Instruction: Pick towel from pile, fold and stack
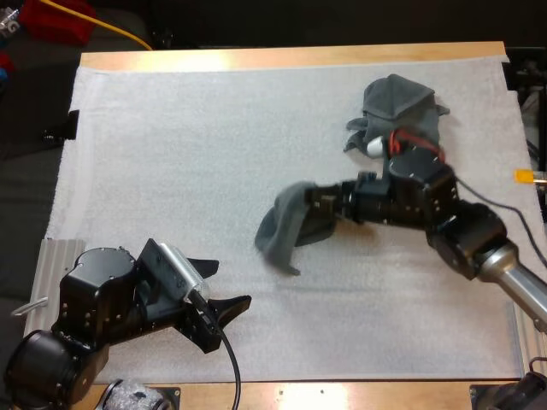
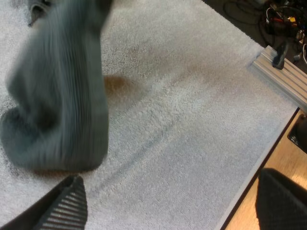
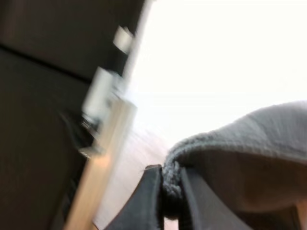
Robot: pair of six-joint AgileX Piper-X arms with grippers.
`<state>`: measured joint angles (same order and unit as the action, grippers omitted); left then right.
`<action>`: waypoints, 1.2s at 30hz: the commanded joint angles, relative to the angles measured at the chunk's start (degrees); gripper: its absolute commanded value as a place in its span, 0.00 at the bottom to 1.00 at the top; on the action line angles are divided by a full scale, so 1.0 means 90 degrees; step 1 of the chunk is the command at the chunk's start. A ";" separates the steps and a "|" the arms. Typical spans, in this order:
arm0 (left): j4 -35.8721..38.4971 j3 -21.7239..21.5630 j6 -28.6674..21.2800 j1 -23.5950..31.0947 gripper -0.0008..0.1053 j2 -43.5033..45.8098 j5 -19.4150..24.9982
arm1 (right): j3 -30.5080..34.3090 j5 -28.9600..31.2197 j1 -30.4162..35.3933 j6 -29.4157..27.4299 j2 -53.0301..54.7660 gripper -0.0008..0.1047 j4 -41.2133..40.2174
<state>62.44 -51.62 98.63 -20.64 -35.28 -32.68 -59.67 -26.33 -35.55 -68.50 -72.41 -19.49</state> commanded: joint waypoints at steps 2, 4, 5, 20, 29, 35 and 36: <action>-0.0063 -0.0044 0.0054 -0.0026 0.66 -0.0020 -0.0071 | -0.0364 0.0083 -0.0016 -0.0142 0.0031 0.02 -0.0067; -0.0063 -0.0044 0.0054 -0.0026 0.66 -0.0020 -0.0071 | -0.0604 0.0097 -0.0016 -0.0242 0.0031 0.02 -0.0100; -0.0063 -0.0044 0.0054 -0.0026 0.66 -0.0020 -0.0071 | -0.0759 0.0096 -0.0016 -0.0272 0.0031 0.02 -0.0104; -0.0063 -0.0044 0.0054 -0.0026 0.66 -0.0020 -0.0071 | -0.2127 0.0444 -0.0089 -0.0402 -0.0476 0.02 -0.0102; -0.0063 -0.0044 0.0054 -0.0026 0.66 -0.0020 -0.0071 | -0.2855 0.0431 -0.0631 -0.0701 -0.0848 0.02 -0.0194; -0.0063 -0.0044 0.0054 -0.0026 0.66 -0.0020 -0.0071 | -0.2843 0.0977 -0.0746 -0.1653 -0.0847 0.02 -0.1807; -0.0063 -0.0044 0.0054 -0.0026 0.66 -0.0020 -0.0071 | -0.2817 0.1088 -0.0746 -0.1863 -0.0847 0.02 -0.2181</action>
<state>62.44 -51.62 98.63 -20.64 -35.28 -32.68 -84.56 -16.86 -42.24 -83.97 -80.02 -37.49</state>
